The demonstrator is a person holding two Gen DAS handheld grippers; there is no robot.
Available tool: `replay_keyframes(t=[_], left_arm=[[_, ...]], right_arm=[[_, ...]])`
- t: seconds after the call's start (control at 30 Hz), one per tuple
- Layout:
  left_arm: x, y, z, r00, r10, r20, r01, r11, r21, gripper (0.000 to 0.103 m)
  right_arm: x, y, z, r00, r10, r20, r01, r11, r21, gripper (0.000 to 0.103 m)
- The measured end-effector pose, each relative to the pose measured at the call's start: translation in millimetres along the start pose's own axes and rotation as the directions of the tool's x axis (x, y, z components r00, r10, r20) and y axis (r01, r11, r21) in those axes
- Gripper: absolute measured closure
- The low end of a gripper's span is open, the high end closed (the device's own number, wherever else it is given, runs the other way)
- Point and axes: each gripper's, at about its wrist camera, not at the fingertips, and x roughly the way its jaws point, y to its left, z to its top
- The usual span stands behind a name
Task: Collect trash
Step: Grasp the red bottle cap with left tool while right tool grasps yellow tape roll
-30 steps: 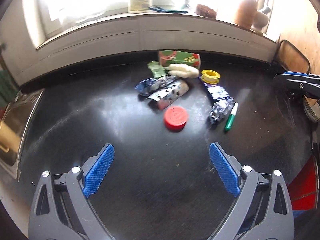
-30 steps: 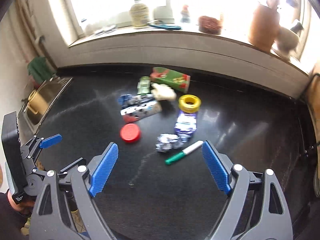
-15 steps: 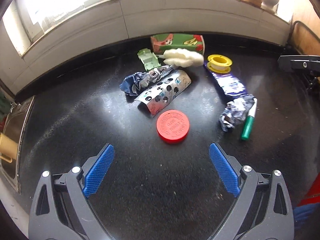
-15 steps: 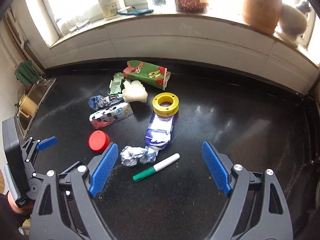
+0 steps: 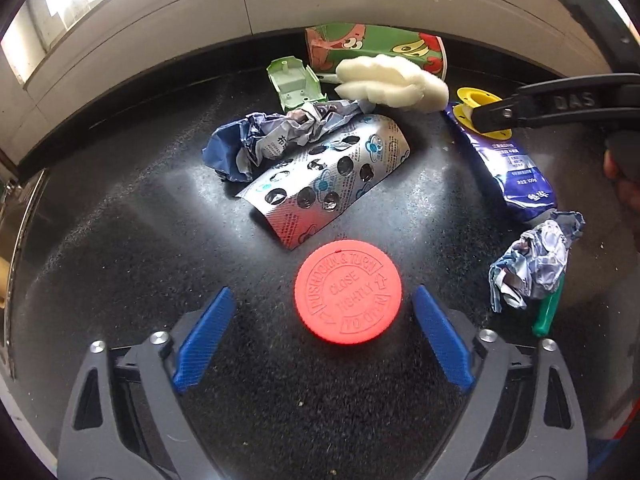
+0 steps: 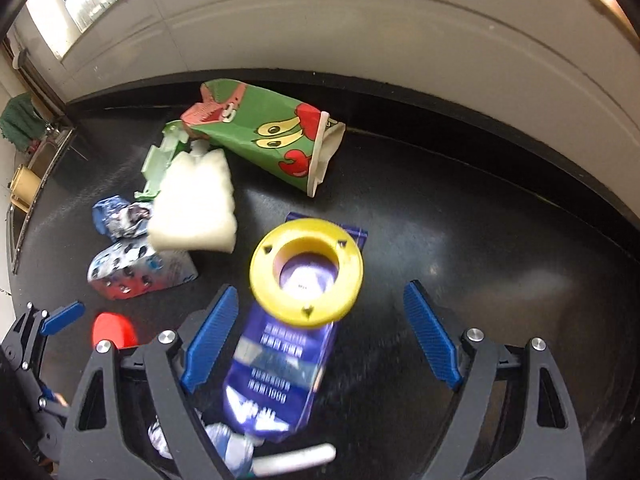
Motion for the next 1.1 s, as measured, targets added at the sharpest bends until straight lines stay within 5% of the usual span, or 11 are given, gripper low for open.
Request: replay_keyframes(t=[0.13, 0.2, 0.73, 1.1], left_arm=[[1.3, 2.3, 4.3, 1.000, -0.023, 0.004, 0.023, 0.999, -0.024, 0.033], [-0.8, 2.8, 7.0, 1.000, -0.022, 0.004, 0.022, 0.999, -0.029, 0.054], [-55.3, 13.1, 5.7, 0.999, -0.018, 0.044, 0.021, 0.997, -0.070, 0.055], [-91.7, 17.7, -29.9, 0.998, -0.013, 0.059, 0.016, 0.998, -0.055, 0.055]], right_arm=[[12.7, -1.4, 5.3, 1.000, 0.009, -0.017, -0.009, 1.000, -0.002, 0.044], [9.7, 0.1, 4.9, 1.000, 0.002, -0.002, -0.002, 1.000, -0.016, 0.048], [-66.9, 11.7, -33.6, 0.994, -0.013, 0.110, 0.013, 1.000, -0.006, 0.048], [-113.3, 50.2, -111.0, 0.992, 0.000, 0.125, 0.001, 1.000, -0.007, 0.048]])
